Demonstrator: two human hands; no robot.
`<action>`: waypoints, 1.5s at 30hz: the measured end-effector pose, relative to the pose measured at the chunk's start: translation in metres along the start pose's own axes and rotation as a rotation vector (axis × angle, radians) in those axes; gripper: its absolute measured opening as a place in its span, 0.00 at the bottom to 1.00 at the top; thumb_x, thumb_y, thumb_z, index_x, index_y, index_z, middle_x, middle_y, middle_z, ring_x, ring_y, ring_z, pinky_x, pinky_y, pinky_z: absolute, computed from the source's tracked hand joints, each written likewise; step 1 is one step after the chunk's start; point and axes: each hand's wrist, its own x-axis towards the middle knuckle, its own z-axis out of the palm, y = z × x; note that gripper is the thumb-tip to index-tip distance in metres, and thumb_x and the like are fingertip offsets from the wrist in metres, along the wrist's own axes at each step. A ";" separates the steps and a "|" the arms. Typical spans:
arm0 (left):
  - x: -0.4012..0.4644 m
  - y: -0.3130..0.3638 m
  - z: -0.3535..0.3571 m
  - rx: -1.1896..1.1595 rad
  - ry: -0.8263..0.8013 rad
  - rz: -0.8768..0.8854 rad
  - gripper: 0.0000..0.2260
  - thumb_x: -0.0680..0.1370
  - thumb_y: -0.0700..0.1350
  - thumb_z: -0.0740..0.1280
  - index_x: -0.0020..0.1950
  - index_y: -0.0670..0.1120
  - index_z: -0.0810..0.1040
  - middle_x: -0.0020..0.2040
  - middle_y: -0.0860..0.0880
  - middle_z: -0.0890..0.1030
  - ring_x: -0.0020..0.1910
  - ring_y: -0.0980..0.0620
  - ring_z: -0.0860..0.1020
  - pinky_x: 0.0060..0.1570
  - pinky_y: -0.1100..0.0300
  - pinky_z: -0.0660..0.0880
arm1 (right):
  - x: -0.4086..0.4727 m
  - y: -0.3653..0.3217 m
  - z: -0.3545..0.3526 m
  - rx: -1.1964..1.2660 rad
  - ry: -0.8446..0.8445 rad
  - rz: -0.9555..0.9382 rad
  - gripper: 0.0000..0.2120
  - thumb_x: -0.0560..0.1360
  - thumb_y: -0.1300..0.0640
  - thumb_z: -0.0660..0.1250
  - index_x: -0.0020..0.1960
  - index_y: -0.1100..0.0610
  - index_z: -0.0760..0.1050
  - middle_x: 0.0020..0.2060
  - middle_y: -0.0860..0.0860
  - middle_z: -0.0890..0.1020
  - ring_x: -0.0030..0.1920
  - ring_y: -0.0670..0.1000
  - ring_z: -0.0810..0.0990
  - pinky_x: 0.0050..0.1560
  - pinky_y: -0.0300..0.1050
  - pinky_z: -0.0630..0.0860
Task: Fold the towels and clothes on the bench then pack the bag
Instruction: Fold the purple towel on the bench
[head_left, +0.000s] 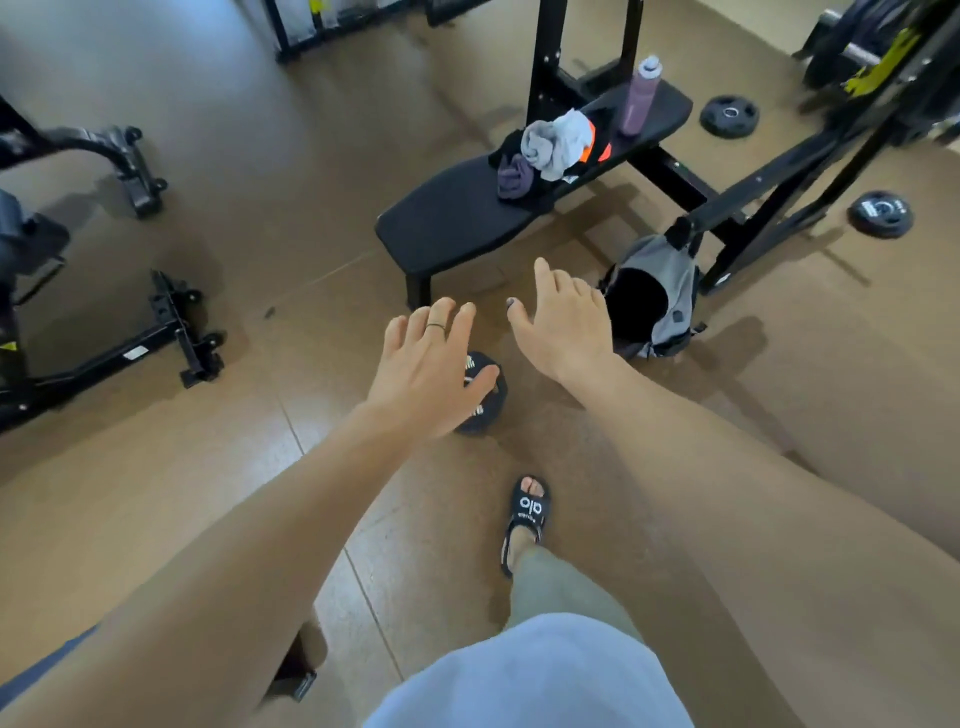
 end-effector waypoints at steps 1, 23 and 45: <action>0.026 -0.007 -0.003 0.002 -0.007 -0.005 0.32 0.82 0.62 0.55 0.82 0.49 0.53 0.81 0.46 0.56 0.80 0.43 0.55 0.78 0.44 0.51 | 0.029 0.000 0.003 -0.003 -0.009 -0.003 0.32 0.82 0.41 0.52 0.80 0.57 0.56 0.73 0.56 0.70 0.72 0.59 0.68 0.73 0.57 0.61; 0.583 -0.249 0.005 -0.001 -0.082 0.277 0.35 0.82 0.64 0.55 0.82 0.46 0.53 0.80 0.44 0.59 0.78 0.42 0.58 0.77 0.45 0.54 | 0.553 -0.045 0.095 0.045 -0.057 0.343 0.32 0.82 0.43 0.54 0.81 0.56 0.54 0.71 0.56 0.72 0.69 0.59 0.70 0.68 0.55 0.65; 0.838 -0.247 0.364 -0.264 -0.045 0.190 0.35 0.81 0.63 0.58 0.82 0.48 0.50 0.80 0.45 0.58 0.79 0.44 0.58 0.76 0.46 0.56 | 0.774 0.139 0.428 0.145 0.197 0.423 0.13 0.77 0.47 0.62 0.58 0.53 0.70 0.53 0.54 0.67 0.44 0.60 0.76 0.39 0.49 0.71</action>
